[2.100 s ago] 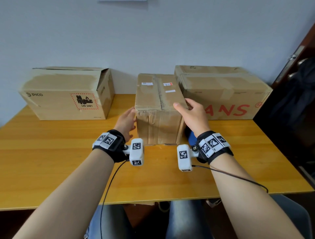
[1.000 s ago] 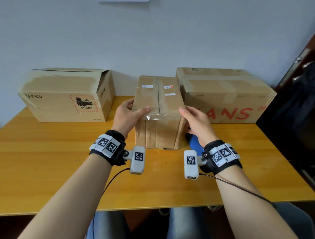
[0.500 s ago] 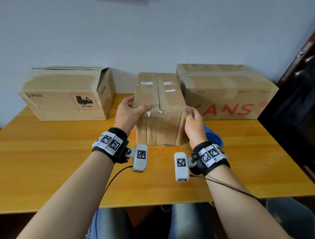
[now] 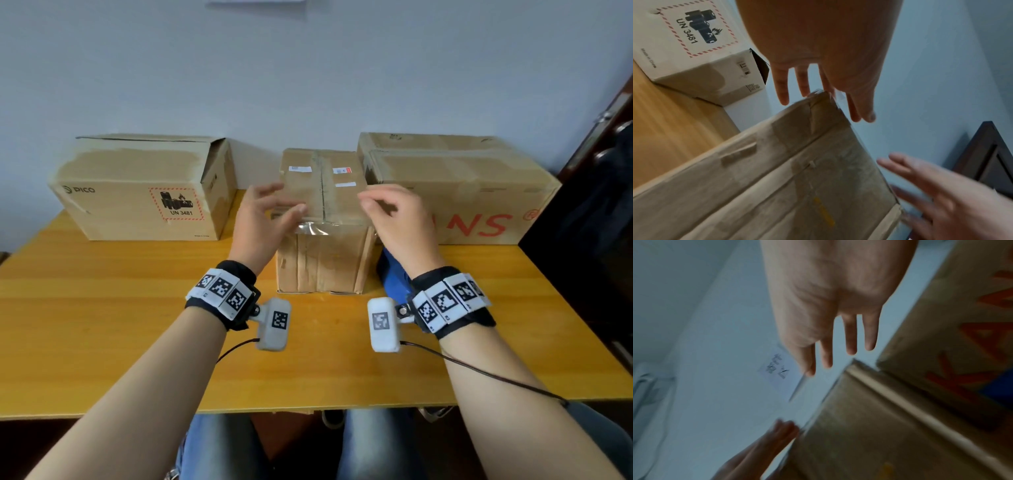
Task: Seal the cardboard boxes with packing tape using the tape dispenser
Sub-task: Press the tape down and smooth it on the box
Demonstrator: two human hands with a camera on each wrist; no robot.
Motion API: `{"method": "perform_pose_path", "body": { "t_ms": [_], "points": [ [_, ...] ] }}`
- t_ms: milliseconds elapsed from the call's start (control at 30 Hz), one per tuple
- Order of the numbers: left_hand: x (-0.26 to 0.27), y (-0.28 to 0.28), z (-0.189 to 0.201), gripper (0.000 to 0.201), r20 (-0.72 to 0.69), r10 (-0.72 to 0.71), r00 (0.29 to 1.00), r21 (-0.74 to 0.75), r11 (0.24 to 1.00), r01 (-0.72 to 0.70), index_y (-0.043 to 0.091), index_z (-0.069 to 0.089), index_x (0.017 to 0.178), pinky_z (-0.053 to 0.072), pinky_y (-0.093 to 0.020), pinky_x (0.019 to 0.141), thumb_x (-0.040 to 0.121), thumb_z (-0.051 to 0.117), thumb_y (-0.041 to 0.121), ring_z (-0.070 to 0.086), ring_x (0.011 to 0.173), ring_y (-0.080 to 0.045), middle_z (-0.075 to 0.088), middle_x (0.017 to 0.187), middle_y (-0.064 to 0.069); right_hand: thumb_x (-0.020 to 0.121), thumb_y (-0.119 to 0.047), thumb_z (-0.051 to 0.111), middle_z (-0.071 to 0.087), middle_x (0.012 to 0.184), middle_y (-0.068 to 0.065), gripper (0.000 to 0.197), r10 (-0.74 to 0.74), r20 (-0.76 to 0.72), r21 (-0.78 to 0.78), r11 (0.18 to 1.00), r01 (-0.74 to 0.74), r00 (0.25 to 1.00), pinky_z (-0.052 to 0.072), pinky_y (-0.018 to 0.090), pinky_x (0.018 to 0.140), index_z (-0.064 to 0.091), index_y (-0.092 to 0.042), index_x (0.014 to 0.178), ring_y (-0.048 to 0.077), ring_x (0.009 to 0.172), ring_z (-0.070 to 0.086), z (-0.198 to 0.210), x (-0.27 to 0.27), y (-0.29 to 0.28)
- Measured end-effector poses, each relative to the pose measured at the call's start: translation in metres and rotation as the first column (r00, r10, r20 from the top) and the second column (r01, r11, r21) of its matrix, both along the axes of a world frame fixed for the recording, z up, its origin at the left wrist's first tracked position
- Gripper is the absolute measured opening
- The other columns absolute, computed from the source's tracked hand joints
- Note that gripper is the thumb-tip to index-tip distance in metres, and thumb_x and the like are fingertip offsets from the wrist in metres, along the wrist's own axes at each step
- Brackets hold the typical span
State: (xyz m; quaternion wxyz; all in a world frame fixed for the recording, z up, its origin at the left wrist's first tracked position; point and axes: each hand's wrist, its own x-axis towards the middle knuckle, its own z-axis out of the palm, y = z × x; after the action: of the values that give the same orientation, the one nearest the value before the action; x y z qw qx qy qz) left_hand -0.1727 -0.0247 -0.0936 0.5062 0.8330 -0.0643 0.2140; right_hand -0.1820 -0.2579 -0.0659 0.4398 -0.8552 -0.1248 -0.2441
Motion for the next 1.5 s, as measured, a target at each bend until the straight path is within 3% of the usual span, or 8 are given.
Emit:
{"method": "perform_pose_path", "body": {
  "t_ms": [167,267,433,700,833,1033,1200,1500],
  "points": [
    [0.000,-0.005,-0.007,0.018,0.018,-0.081,0.997,0.033,0.996,0.081,0.029,0.081,0.093,0.051,-0.034,0.097,0.080,0.079,0.042,0.060,0.112,-0.006,0.069,0.117,0.008,0.083,-0.061,0.067,0.068,0.125,-0.018,0.029,0.030,-0.198,-0.315,0.945,-0.092,0.980,0.042,0.038,0.103,0.079,-0.039,0.099,0.018,0.129,0.051,0.007,0.006,0.031],
    [-0.002,-0.008,-0.008,0.019,0.046,-0.090,0.995,0.004,0.996,0.090,0.022,0.081,0.093,0.048,-0.014,0.089,0.079,0.081,0.034,0.059,0.103,0.008,0.069,0.114,0.005,0.084,-0.055,0.072,0.069,0.122,-0.020,0.024,-0.017,-0.209,-0.328,0.943,-0.053,0.978,0.040,0.035,0.087,0.079,-0.038,0.099,0.019,0.134,0.044,0.006,0.004,0.033],
    [0.002,0.001,-0.020,0.027,0.109,-0.068,0.992,-0.035,0.997,0.072,0.044,0.076,0.089,0.054,-0.045,0.092,0.068,0.079,0.059,0.066,0.104,-0.007,0.071,0.106,0.019,0.082,-0.052,0.076,0.070,0.119,-0.023,0.024,-0.016,-0.207,-0.333,0.941,-0.055,0.978,0.047,0.037,0.096,0.079,-0.037,0.101,0.019,0.138,0.046,0.003,0.007,0.030],
    [0.007,0.015,-0.026,0.025,0.117,-0.175,0.978,-0.185,0.963,0.195,0.022,0.077,0.099,0.050,-0.020,0.094,0.075,0.080,0.030,0.060,0.118,-0.003,0.069,0.121,0.006,0.080,-0.050,0.078,0.071,0.114,-0.024,0.022,-0.011,-0.193,-0.322,0.945,-0.052,0.981,0.043,0.026,0.083,0.080,-0.037,0.099,0.009,0.122,0.059,0.004,0.011,0.026],
    [0.011,0.029,-0.032,0.025,0.066,-0.238,0.969,-0.317,0.916,0.247,0.024,0.077,0.103,0.045,-0.034,0.109,0.077,0.079,0.025,0.053,0.132,-0.010,0.063,0.135,0.005,0.079,-0.052,0.078,0.071,0.114,-0.023,0.020,0.006,-0.224,-0.300,0.951,-0.074,0.975,0.047,0.035,0.096,0.079,-0.040,0.094,0.009,0.131,0.052,0.000,0.015,0.026],
    [0.011,0.033,-0.040,0.031,0.033,-0.265,0.964,-0.608,0.760,0.230,0.008,0.070,0.100,0.055,-0.039,0.097,0.072,0.080,0.014,0.062,0.123,-0.021,0.070,0.125,0.000,0.080,-0.051,0.078,0.071,0.115,-0.023,0.021,0.041,-0.216,-0.269,0.958,-0.100,0.976,0.043,0.042,0.105,0.080,-0.037,0.095,0.009,0.137,0.048,-0.004,0.018,0.023],
    [0.013,0.033,-0.046,0.035,-0.045,-0.268,0.962,-0.697,0.698,0.162,0.016,0.073,0.099,0.056,-0.042,0.092,0.068,0.084,0.027,0.070,0.107,-0.022,0.075,0.110,-0.005,0.080,-0.049,0.078,0.071,0.114,-0.022,0.021,0.056,-0.211,-0.247,0.963,-0.108,0.976,0.041,0.039,0.106,0.080,-0.036,0.096,0.008,0.137,0.048,-0.007,0.020,0.022],
    [0.007,0.034,-0.037,0.017,-0.454,-0.355,0.817,-0.615,0.788,0.001,0.024,0.062,0.089,0.050,-0.047,0.097,0.089,0.069,0.040,0.062,0.112,-0.016,0.071,0.109,0.007,0.079,-0.047,0.080,0.072,0.115,-0.020,0.022,0.076,-0.206,-0.194,0.974,-0.116,0.976,0.039,0.039,0.109,0.080,-0.035,0.097,0.010,0.137,0.048,-0.011,0.022,0.023]
  ]
}}
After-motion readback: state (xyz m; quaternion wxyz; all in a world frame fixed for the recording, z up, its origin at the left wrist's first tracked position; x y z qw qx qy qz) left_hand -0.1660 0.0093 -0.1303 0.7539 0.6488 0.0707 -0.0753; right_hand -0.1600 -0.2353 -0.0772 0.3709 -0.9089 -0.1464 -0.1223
